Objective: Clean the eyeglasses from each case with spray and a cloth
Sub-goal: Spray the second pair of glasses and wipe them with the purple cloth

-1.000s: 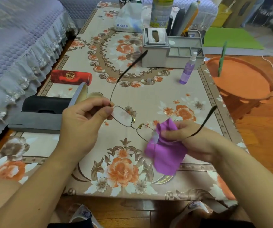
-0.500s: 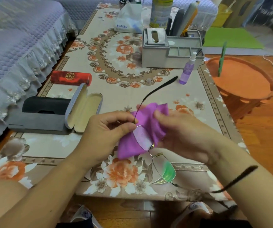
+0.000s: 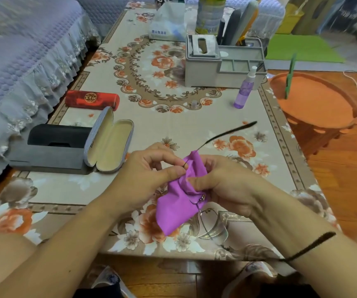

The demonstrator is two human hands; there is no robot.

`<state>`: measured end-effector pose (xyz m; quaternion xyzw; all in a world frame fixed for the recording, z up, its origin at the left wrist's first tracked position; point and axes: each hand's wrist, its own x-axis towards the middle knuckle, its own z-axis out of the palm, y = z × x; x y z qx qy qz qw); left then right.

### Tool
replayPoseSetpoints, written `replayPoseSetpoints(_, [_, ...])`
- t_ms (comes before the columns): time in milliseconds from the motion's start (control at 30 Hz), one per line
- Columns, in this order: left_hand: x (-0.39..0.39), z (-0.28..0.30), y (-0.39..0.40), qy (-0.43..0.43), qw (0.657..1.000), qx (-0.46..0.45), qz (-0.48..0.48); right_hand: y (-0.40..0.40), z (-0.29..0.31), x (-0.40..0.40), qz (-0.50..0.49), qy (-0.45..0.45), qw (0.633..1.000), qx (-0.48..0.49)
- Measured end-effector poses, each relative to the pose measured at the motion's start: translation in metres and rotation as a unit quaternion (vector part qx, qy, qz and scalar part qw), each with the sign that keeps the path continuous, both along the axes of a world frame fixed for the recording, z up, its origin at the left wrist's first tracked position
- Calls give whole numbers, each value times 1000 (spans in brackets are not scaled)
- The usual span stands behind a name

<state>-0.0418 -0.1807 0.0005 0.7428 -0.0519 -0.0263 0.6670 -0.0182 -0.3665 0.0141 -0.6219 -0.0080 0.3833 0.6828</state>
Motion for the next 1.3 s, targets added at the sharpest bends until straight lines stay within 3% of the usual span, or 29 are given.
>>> replayPoseSetpoints(233, [0,7,11,120,982,-127,-71,4,-3,-5,35,0,999,15])
replayPoseSetpoints(367, [-3,7,9,120,983,-97,-103,4,-4,-6,49,-26,998,-15])
replayPoseSetpoints(567, [-1,7,9,128,973,-174,-78,3,-8,-5,58,-6,998,34])
replayPoseSetpoints(667, [-2,6,9,108,977,-156,-97,-1,-7,-7,133,29,987,84])
replayPoseSetpoints(767, [-3,6,8,91,980,-123,-129,-1,-1,-7,173,23,983,61])
replayPoseSetpoints(933, [-1,7,8,88,982,-109,-127,5,-1,-6,135,-21,991,-7])
replayPoseSetpoints(1133, [-1,6,3,97,982,-130,-94,11,-2,-19,90,43,992,78])
replayPoseSetpoints(1300, [-2,9,2,82,988,-109,-76,8,0,-15,94,39,989,107])
